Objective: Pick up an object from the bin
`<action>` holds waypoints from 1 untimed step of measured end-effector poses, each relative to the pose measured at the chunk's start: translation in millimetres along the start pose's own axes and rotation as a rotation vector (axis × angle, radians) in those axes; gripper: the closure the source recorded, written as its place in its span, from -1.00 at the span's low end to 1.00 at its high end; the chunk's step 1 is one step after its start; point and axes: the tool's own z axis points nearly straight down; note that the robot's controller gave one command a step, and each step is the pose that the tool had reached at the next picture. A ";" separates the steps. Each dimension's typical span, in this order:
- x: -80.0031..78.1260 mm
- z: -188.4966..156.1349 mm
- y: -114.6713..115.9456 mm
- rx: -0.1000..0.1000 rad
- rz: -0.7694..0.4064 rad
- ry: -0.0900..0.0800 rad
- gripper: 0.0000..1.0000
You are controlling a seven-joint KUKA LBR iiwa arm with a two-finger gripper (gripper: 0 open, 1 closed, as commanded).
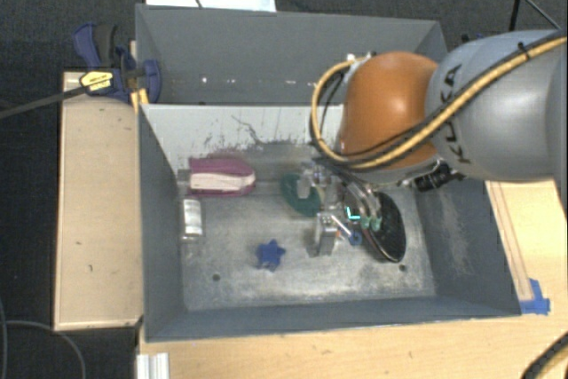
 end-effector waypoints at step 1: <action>13.9 93.9 66.1 0.000 -0.650 -0.002 -1.00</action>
Offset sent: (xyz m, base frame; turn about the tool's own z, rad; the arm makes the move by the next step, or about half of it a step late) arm -0.0135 0.0645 -0.0922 -0.6485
